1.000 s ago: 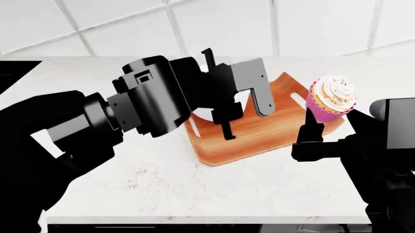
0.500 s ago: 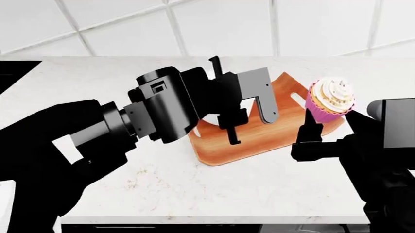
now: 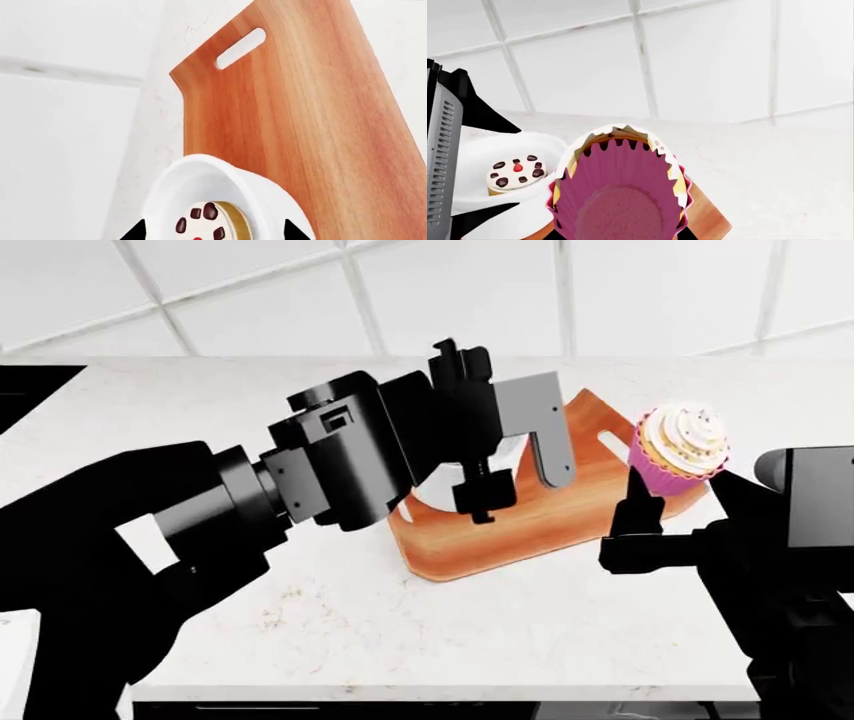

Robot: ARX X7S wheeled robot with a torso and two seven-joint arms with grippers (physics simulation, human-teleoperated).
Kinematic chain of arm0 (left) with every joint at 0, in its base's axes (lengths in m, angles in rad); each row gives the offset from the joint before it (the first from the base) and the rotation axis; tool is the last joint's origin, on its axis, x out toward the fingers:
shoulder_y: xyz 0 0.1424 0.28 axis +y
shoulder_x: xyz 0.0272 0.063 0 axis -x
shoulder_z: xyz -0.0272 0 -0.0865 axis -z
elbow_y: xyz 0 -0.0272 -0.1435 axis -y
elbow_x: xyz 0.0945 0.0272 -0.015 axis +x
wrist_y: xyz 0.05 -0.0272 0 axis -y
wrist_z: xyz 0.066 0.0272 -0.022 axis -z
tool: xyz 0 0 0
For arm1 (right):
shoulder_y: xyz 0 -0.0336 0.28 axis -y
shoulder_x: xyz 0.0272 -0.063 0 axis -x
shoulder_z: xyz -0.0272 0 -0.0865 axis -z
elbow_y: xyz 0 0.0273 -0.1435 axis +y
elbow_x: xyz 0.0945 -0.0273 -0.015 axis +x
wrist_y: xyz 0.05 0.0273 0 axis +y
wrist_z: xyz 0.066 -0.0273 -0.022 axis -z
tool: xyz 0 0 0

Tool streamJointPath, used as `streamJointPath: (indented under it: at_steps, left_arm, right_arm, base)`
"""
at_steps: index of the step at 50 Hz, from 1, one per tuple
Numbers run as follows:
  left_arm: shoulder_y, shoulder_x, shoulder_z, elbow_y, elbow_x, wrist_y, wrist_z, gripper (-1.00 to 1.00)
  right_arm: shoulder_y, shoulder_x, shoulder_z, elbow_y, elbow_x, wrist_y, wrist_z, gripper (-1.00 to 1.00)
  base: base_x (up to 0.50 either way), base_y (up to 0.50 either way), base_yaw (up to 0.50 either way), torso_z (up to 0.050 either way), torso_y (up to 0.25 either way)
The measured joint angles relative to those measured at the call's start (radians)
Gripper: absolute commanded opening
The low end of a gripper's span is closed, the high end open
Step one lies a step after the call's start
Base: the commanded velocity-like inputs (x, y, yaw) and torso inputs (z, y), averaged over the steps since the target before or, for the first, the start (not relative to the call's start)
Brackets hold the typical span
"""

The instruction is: Pick up the bowl with cake and place it on the tray. Pick up the cupcake and place it on the tray.

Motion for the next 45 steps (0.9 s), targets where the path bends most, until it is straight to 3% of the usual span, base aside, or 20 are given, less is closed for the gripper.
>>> streamJointPath:
  at_steps: [14,45]
  left_arm:
    - [-0.019,-0.014,-0.018,0.044,-0.003,-0.025,-0.014,1.0]
    - [-0.126,-0.145,-0.226,0.29,-0.19,-0.229,-0.1,1.0]
  right_arm:
    - [-0.009,0.0,0.006,0.003,-0.001,-0.002,-0.001,-1.0]
    - [0.001,0.015,0.03,-0.017,0.001,0.014,0.011,-1.0]
  base:
    - [0.0,0.0,0.0,0.0,0.0]
    - [0.0,0.0,0.0,0.0,0.0]
